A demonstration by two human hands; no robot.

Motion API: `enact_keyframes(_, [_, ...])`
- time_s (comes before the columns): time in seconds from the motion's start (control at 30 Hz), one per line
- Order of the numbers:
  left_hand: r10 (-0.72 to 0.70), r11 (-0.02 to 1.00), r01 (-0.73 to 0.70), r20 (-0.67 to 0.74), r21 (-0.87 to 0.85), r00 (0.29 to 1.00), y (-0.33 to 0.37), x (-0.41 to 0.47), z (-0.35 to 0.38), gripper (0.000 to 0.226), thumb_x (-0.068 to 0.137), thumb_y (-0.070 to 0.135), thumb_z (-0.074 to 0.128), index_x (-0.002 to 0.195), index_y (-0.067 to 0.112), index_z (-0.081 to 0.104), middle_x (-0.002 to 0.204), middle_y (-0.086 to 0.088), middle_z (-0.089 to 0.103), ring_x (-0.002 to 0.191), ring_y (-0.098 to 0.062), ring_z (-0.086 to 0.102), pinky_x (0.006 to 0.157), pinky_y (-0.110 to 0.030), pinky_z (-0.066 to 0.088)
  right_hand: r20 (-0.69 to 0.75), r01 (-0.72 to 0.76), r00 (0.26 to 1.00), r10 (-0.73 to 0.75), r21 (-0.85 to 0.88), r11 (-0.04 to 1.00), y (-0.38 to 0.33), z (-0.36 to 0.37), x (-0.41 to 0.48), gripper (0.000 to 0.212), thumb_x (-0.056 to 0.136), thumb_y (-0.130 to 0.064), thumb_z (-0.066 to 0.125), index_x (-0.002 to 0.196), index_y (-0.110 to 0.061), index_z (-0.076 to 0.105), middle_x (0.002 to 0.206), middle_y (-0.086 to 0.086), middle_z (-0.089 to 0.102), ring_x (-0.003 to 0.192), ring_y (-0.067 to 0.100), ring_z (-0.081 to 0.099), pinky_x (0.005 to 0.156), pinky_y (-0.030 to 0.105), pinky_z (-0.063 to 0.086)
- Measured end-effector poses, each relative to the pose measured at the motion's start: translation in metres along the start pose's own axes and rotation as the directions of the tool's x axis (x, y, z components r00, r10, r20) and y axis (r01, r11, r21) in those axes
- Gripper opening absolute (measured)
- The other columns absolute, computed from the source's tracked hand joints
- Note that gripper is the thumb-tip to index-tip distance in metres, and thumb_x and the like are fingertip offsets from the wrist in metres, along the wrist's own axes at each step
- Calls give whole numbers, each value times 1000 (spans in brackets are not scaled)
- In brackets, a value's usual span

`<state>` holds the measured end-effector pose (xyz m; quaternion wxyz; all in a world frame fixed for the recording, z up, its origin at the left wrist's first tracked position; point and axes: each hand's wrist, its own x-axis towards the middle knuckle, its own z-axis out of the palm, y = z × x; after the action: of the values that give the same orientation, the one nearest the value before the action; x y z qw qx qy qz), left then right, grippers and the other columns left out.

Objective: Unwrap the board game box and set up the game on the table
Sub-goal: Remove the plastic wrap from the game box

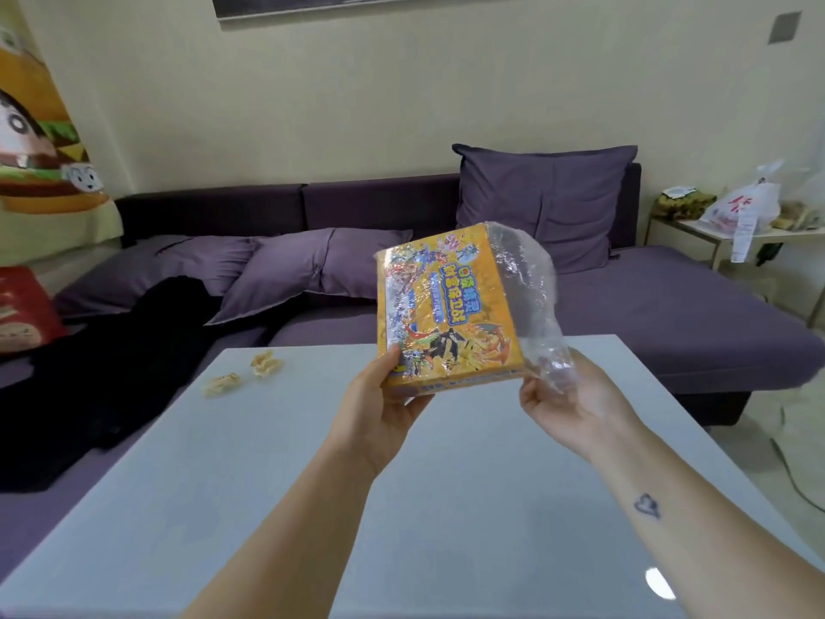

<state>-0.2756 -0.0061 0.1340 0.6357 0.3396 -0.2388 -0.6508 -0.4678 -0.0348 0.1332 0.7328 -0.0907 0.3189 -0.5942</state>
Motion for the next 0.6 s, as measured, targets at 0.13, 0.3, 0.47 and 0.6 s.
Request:
enact_keyframes(0.13, [1,1000,1,-104,16,995,-4,-2,-27,20,94,17,51,108,4,59,93,-10,71,74,-18,70,70,-34,55,-165,125,981,-100,153,980,-11,-22,5,8,88,-4,62,83,-6,55,86,10,58,70,12,58,69,19,51])
enact_keyframes(0.3, [-30,982,87,-315,169,949,-37,-5,-78,13,96,16,50,96,8,59,81,-7,69,72,-18,65,68,-34,53,-265,217,907,-326,-368,904,4,-71,25,18,84,-3,65,76,-18,60,66,-2,61,59,8,54,53,17,45])
enact_keyframes(0.47, [-32,919,200,-441,341,897,-76,-12,-117,18,98,19,46,89,11,60,80,-10,67,73,-21,63,75,-37,54,-168,129,872,-459,-826,548,35,-118,33,5,83,-12,65,80,-16,66,63,-1,49,54,14,39,53,23,31])
enact_keyframes(0.6, [145,713,241,-475,658,868,-94,-7,-138,29,98,23,40,83,14,62,71,-5,64,69,-23,59,72,-35,50,-189,6,933,-306,-843,538,42,-143,39,11,85,-12,63,81,-3,66,71,10,59,56,17,44,58,24,37])
